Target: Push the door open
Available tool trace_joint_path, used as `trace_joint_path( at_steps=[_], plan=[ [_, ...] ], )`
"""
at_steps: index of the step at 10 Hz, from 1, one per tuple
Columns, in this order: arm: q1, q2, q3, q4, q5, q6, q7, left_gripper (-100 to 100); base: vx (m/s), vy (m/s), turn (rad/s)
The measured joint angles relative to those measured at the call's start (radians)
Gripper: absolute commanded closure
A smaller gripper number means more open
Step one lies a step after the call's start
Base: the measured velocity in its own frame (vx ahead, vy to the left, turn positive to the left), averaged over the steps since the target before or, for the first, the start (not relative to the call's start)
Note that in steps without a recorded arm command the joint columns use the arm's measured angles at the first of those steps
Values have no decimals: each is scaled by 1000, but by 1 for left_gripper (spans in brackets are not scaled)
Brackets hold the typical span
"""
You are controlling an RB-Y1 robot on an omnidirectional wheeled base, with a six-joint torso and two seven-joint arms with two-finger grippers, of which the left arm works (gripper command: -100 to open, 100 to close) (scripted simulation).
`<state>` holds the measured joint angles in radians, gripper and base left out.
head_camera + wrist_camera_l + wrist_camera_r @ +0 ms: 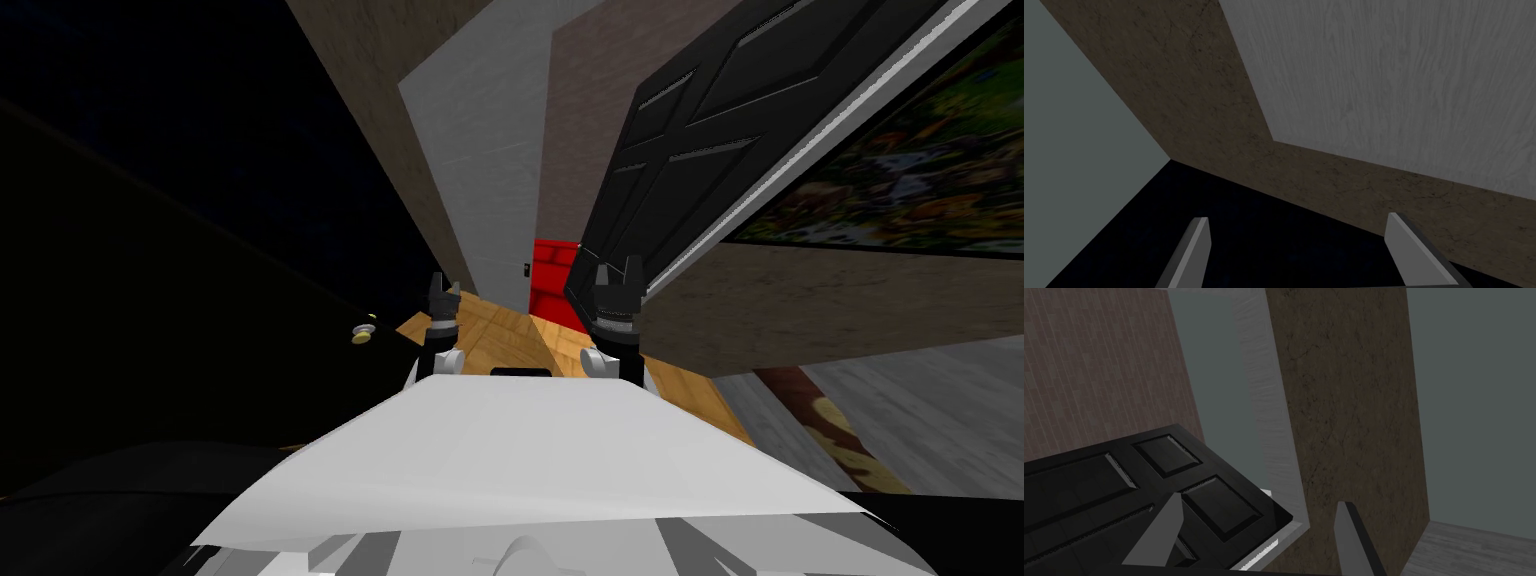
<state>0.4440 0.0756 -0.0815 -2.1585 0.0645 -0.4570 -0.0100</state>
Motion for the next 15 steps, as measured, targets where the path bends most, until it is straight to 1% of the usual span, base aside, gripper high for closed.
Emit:
trace_joint_path(
  at_steps=[1,2,3,5,6,7,8,10,12,15],
  plan=[
    [0,1,-4,14,-1,-3,-1,-100,95,-13,-59],
    [1,5,-6,33,-2,-12,1,-100,91,-20,-40],
    [-2,5,-10,52,-4,-17,0,-100,107,-10,-49],
    [-17,10,-12,100,-4,-29,1,-100,132,-21,-79],
    [-28,12,-13,125,-5,-28,2,-100,139,-5,-60],
    [-31,11,-21,160,-9,-39,0,-100,109,1,-54],
    [-25,13,-27,172,-11,-46,-1,-100,100,-10,-61],
    [-28,18,-31,209,-11,-56,1,-100,99,-24,-61],
    [-49,12,-40,270,-17,-69,-4,-100,94,-18,-54],
    [-55,17,-49,338,-20,-93,-2,-100,108,-3,-65]
  ],
)
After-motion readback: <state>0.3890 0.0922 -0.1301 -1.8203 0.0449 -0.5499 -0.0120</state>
